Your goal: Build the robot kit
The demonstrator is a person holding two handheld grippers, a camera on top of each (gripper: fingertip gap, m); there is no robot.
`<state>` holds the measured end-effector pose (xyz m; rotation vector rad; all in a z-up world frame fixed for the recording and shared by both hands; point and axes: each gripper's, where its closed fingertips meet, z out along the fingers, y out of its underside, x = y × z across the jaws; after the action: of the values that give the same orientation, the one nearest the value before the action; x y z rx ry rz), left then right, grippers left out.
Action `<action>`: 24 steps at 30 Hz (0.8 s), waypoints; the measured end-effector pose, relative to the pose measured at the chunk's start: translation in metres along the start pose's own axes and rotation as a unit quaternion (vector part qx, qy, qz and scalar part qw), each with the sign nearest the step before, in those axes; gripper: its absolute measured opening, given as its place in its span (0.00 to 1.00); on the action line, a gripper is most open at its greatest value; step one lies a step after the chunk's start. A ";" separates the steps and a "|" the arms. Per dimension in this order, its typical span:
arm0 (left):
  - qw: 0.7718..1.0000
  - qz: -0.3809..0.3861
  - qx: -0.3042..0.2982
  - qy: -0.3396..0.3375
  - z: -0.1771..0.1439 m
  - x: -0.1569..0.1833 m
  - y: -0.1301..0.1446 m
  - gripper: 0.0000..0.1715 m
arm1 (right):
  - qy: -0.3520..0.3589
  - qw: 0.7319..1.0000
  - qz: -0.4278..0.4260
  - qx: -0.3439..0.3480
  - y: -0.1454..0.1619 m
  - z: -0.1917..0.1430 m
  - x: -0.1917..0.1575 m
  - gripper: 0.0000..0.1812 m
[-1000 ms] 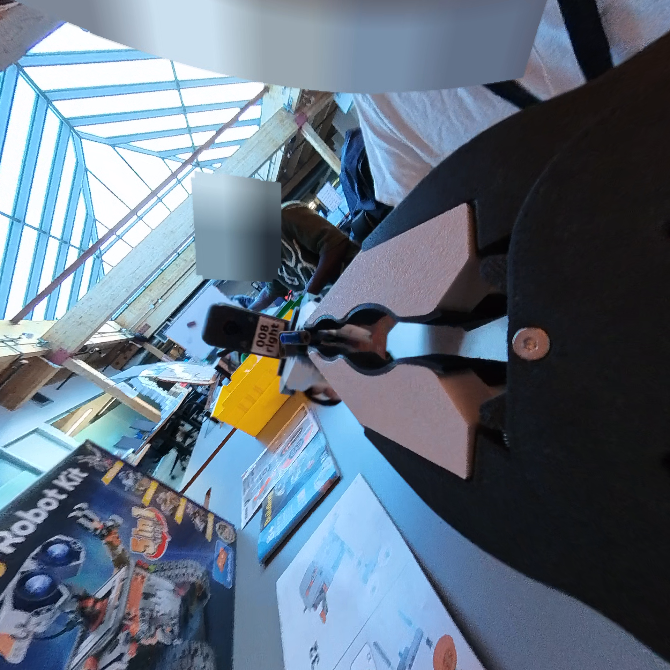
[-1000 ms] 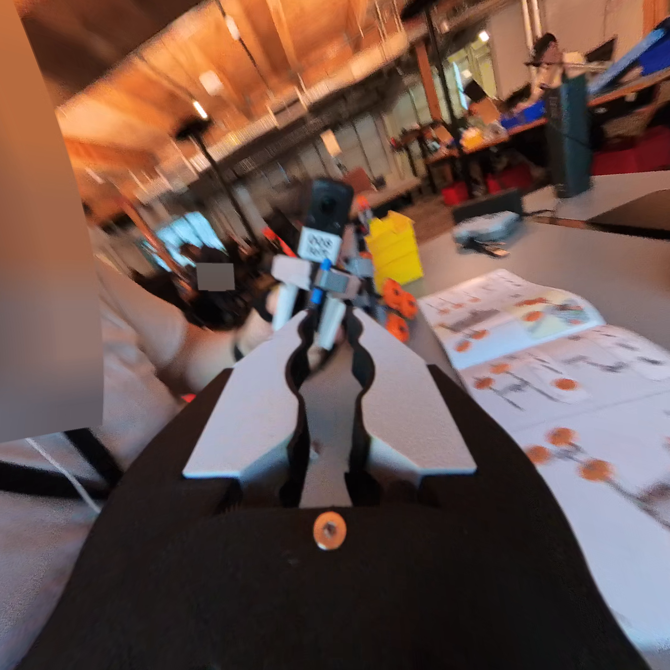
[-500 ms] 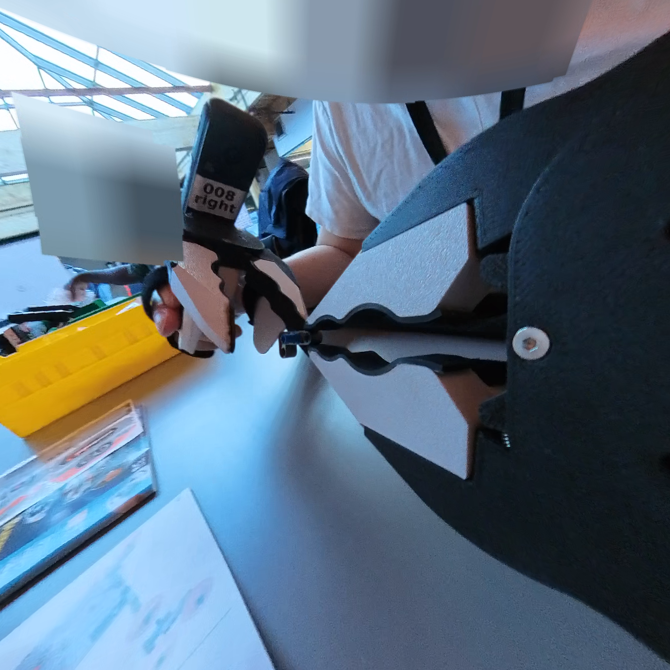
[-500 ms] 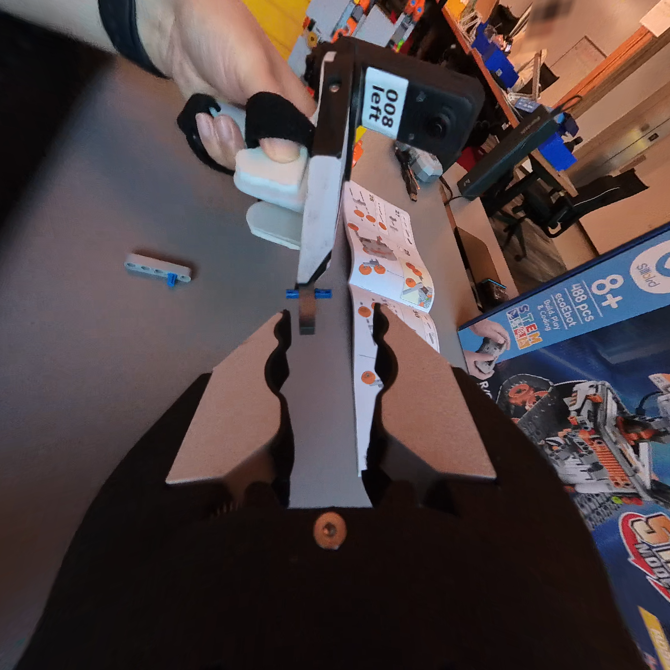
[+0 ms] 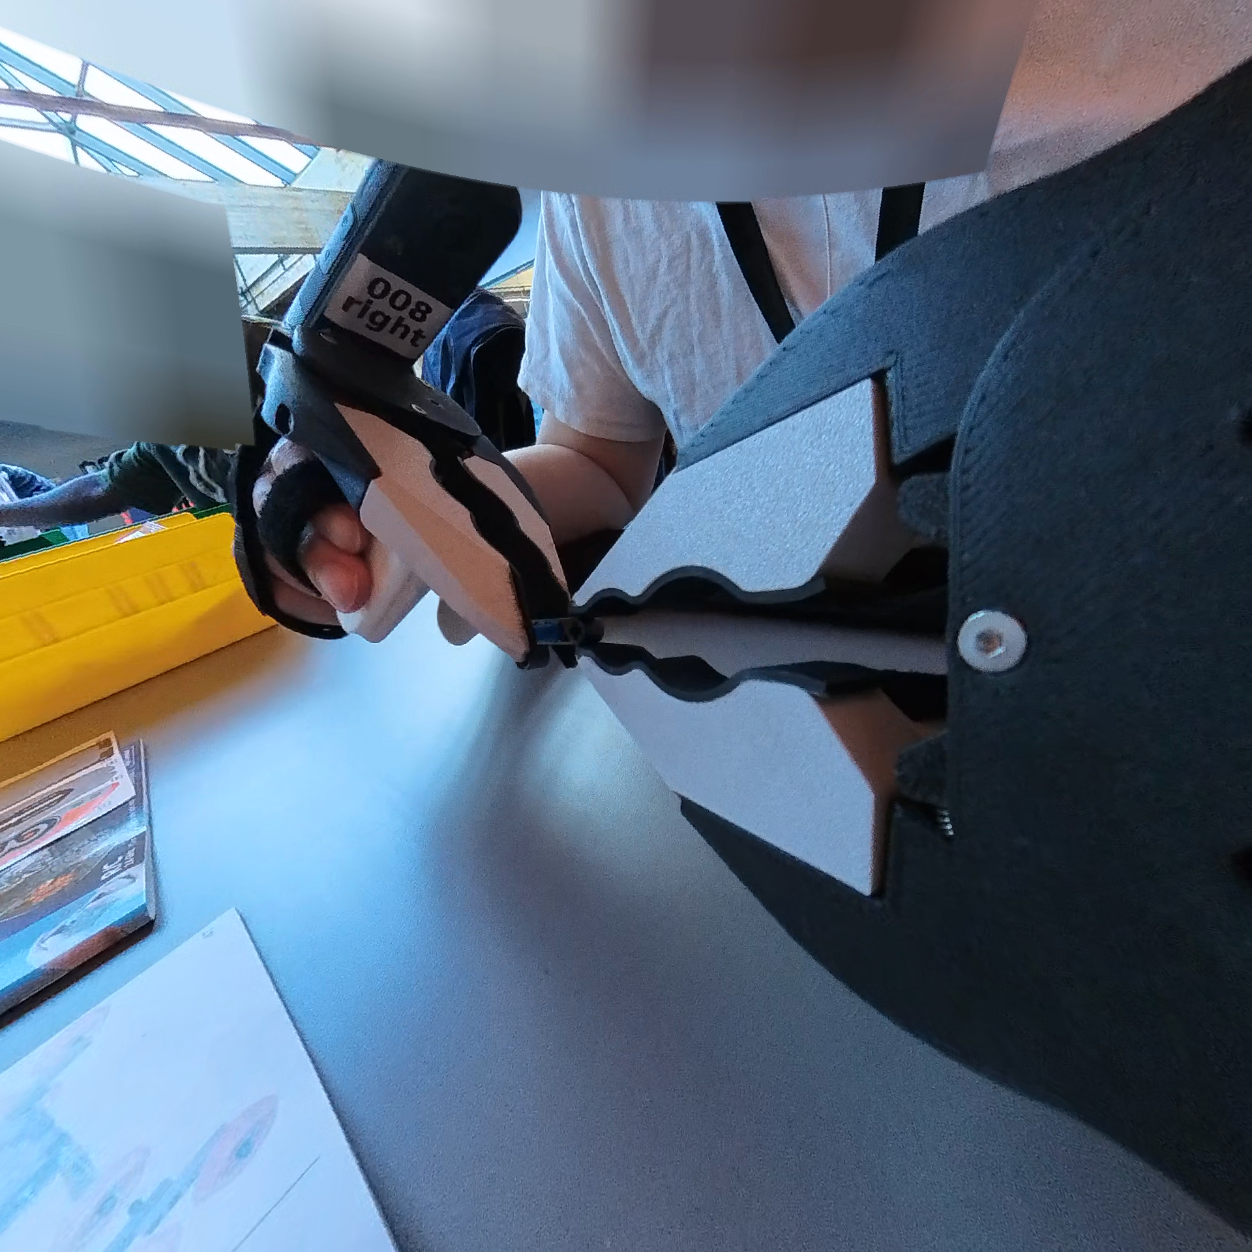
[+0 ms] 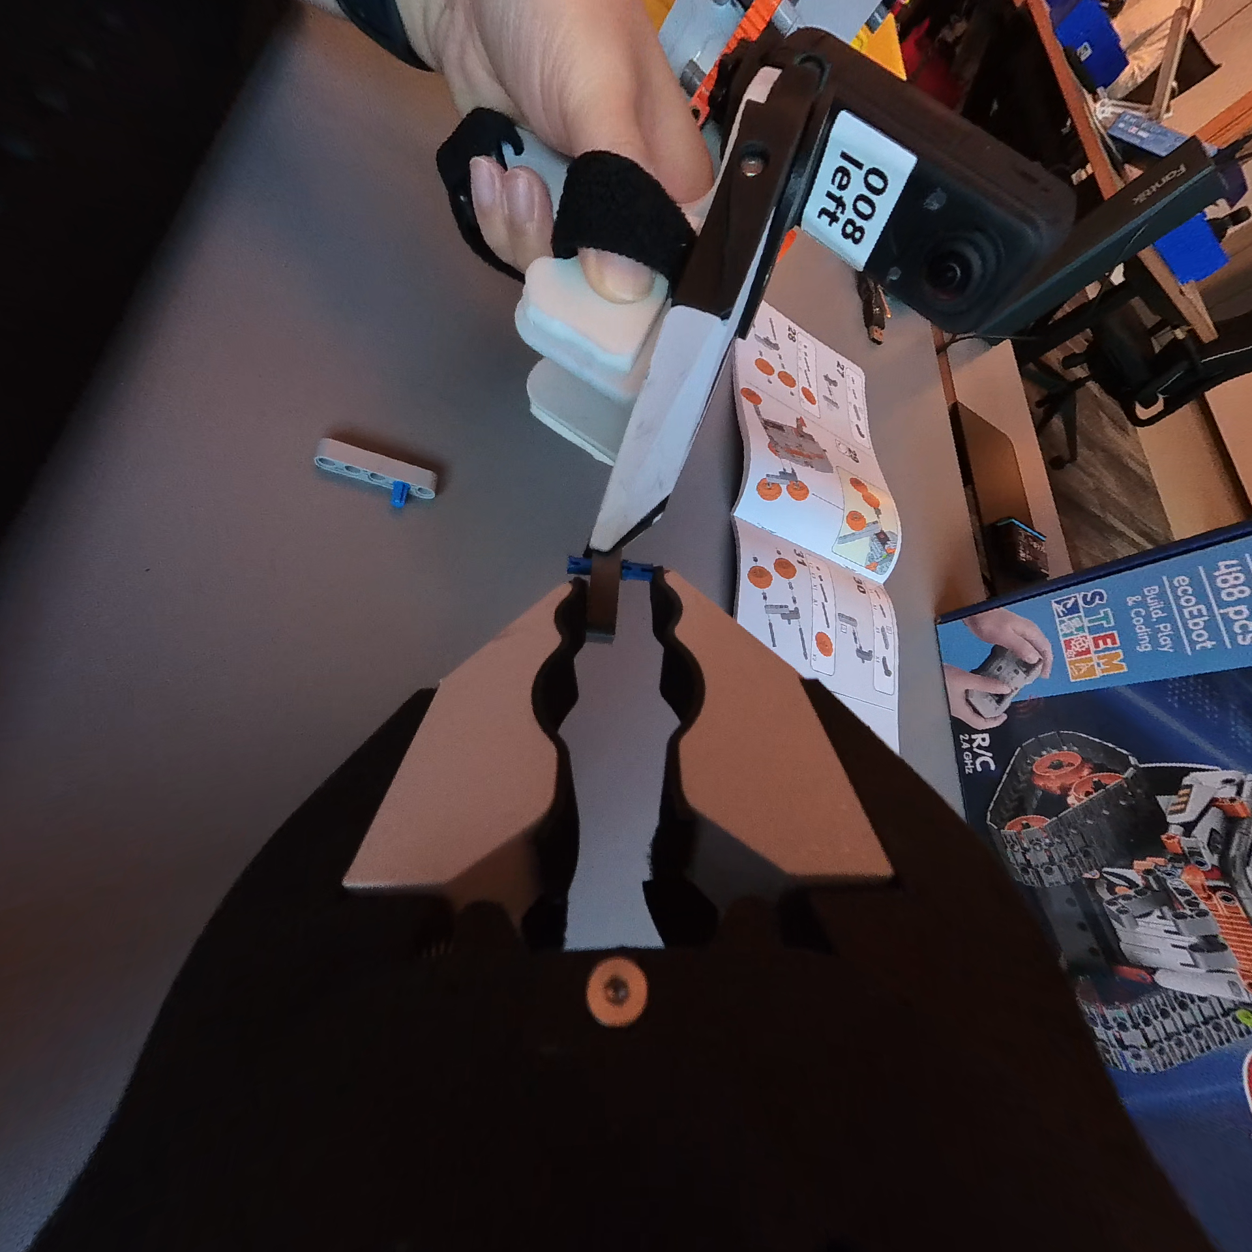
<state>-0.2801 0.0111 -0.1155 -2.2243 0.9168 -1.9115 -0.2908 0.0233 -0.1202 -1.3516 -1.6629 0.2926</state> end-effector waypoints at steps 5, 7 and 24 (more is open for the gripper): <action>1.000 -0.001 0.000 -0.001 0.001 0.000 0.000 0.03 | -0.003 1.000 0.007 0.003 0.000 0.000 0.000 0.10; 1.000 0.002 0.009 0.001 0.000 0.001 -0.003 0.03 | 0.003 1.000 0.017 0.005 0.000 -0.001 0.003 0.09; 1.000 0.007 0.004 -0.014 0.000 -0.005 -0.002 0.03 | 0.001 1.000 0.016 0.005 0.004 0.004 0.002 0.09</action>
<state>-0.2796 0.0149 -0.1192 -2.2291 0.9178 -1.8685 -0.2910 0.0282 -0.1235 -1.3709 -1.6373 0.3183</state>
